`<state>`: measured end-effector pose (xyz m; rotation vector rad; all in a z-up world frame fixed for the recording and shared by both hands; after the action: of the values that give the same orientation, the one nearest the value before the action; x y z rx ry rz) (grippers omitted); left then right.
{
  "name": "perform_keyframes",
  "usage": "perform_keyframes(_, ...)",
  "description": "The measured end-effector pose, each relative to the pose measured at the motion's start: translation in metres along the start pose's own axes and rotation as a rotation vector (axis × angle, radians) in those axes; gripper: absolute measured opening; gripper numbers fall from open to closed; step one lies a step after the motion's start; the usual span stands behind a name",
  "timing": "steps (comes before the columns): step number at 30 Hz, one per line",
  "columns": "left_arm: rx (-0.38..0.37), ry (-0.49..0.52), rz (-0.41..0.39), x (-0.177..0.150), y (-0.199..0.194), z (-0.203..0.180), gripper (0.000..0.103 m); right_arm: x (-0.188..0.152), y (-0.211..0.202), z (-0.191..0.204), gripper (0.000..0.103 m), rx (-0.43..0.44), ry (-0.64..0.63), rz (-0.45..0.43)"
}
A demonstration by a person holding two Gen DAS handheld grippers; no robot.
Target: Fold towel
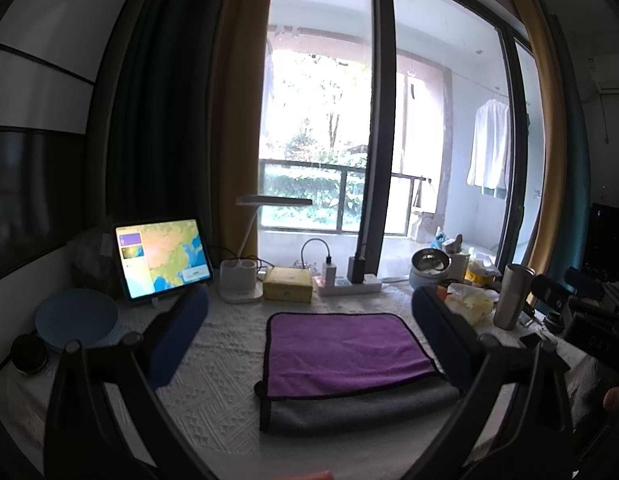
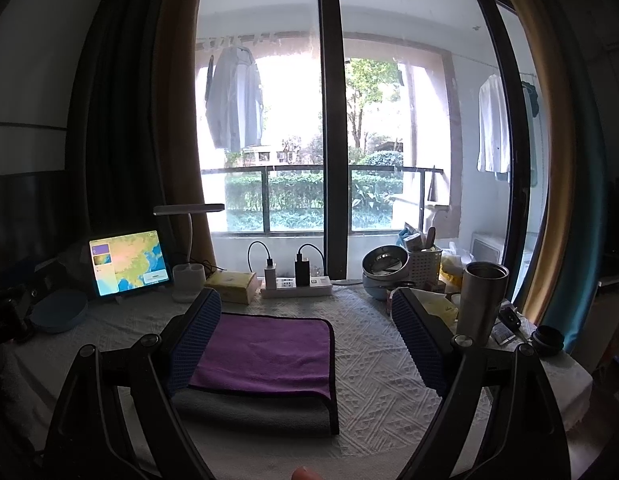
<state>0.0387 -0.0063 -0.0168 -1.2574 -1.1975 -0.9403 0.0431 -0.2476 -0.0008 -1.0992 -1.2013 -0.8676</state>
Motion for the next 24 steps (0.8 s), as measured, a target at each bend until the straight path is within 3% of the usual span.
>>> perform_keyframes(24,-0.016,0.042,0.034,-0.010,0.009,-0.009,0.103,-0.009,0.004,-0.004,0.089,-0.004,0.008,0.019)
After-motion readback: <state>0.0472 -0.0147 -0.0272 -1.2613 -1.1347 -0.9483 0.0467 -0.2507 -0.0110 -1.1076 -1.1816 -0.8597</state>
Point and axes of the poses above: each gripper's, at about its wrist camera, not at the fingertips, and y roughly the way its jaws point, z to its left, x to its top, the point moved 4 cm from there along y, roughly the way its jaws point, and after that the axes turned 9 degrees about x, right-handed, at the moved point
